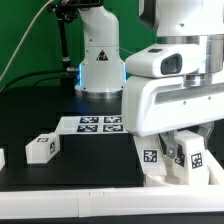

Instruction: Assemble stool

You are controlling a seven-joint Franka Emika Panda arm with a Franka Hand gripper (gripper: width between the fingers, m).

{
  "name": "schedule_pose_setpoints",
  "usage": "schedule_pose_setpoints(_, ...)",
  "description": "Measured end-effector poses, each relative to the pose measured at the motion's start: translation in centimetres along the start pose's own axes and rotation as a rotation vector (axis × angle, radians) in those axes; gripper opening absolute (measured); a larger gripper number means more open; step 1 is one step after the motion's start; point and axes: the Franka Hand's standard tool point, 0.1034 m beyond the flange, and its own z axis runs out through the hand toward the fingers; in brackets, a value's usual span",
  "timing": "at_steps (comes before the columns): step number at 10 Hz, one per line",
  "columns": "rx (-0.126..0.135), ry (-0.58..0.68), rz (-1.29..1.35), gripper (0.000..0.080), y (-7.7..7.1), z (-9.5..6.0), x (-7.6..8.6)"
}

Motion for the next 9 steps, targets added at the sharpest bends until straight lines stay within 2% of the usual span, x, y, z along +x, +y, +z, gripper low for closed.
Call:
schedule_pose_setpoints(4,0.000,0.000,0.306,0.0335,-0.01,0.07,0.02)
schedule_pose_setpoints(7,-0.001,0.003,0.712,0.0337,-0.62,0.08,0.49)
schedule_pose_setpoints(8,0.005,0.002,0.825,0.0337,-0.84,0.09,0.52)
schedule_pose_setpoints(9,0.037,-0.005,1.009,0.0337,-0.94,0.12,0.46)
